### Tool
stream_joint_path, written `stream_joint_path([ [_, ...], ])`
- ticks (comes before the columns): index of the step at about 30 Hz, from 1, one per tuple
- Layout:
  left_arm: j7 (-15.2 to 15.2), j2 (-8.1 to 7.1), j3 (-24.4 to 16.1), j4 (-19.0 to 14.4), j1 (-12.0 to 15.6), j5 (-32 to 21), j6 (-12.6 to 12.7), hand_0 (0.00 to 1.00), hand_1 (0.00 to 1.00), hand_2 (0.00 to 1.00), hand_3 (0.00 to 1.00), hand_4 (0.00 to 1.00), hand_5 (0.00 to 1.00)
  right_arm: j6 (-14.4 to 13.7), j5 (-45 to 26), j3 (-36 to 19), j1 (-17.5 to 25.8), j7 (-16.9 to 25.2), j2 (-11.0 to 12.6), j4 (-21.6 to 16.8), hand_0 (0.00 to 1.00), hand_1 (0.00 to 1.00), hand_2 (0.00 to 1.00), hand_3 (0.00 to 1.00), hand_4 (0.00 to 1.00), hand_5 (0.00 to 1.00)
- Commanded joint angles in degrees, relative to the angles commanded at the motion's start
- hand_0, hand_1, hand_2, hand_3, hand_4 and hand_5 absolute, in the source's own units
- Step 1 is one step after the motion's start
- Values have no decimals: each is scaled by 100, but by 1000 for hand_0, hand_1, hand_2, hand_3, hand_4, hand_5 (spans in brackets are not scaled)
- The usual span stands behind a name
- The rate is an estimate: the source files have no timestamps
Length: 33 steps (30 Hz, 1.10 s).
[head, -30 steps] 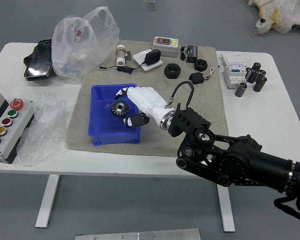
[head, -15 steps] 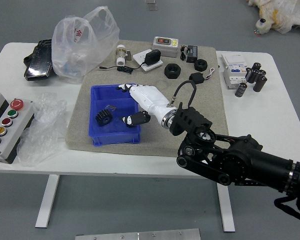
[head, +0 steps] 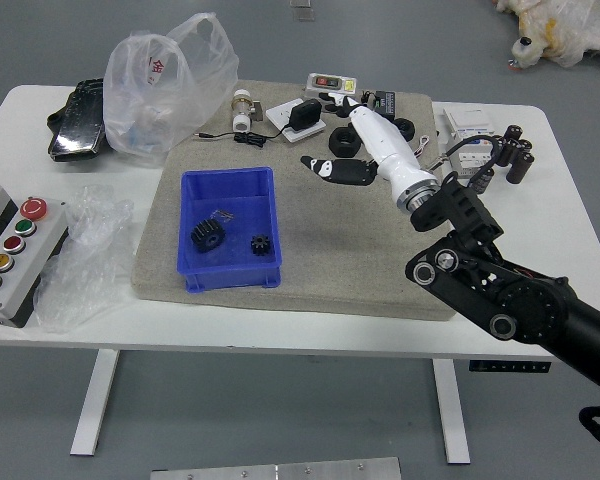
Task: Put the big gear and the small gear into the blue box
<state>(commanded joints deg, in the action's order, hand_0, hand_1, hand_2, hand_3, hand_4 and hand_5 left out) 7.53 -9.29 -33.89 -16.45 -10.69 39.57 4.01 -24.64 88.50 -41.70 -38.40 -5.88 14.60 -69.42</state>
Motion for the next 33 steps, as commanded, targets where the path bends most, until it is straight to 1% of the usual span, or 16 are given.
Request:
stream_joint_path([
  [2,-17,-5,24,4,-7,-34,6,680,467,527,731,674,297,-41,-112,-286,158,162,84,-38,819,872,876,912,835,260],
  [3,-25,-8,35,5,-9,-49,8,680,466,527,730,674,297,-55,-157,-421,226,228,118,-48,876,880,879,903,860,285],
  [8,-44,-35,48,13,-14,-41,5,680,466,527,730,674,297,-104,-268,-1057,580,450,264,-72,876,880,879,903,860,285],
  [9,-47,-39,46,14,-14,-33,3,680,466,527,730,674,297,-115,-266,-1177,635,473,286,-80,924,889,890,900,868,286],
  [10,-49,-45,43,16,-16,-17,-1,680,466,527,730,674,297,-132,-252,-1327,715,499,311,-95,924,889,890,900,868,286],
  [13,-59,-54,48,20,-24,3,-7,680,466,527,730,674,297,-159,-167,-1555,845,511,342,-128,924,889,890,900,868,286],
  [16,-64,-53,39,22,-38,58,-23,680,471,527,730,674,297,-163,167,-1814,998,420,354,-162,948,894,891,898,868,290],
  [20,-67,-39,47,21,-42,91,-41,680,471,527,730,674,297,-155,509,-2054,1106,328,363,-186,948,894,891,898,868,290],
  [21,-74,-36,65,20,-41,85,-48,680,483,530,730,674,297,-158,565,-2116,1131,317,369,-195,953,895,892,892,868,315],
  [26,-71,-54,74,19,-26,124,-77,680,483,530,730,674,297,-177,684,-2219,1186,305,385,-239,953,895,892,892,868,315],
  [27,-72,-59,77,18,-23,125,-81,681,524,533,730,674,297,-182,709,-2217,1188,298,380,-249,956,898,892,887,884,392],
  [32,-74,-63,78,16,-18,158,-101,681,524,533,730,674,297,-210,921,-2156,1161,235,335,-304,956,898,892,887,884,392],
  [33,-75,-61,76,16,-17,171,-105,681,565,539,730,674,297,-212,1002,-2177,1162,216,320,-314,964,897,892,881,894,496],
])
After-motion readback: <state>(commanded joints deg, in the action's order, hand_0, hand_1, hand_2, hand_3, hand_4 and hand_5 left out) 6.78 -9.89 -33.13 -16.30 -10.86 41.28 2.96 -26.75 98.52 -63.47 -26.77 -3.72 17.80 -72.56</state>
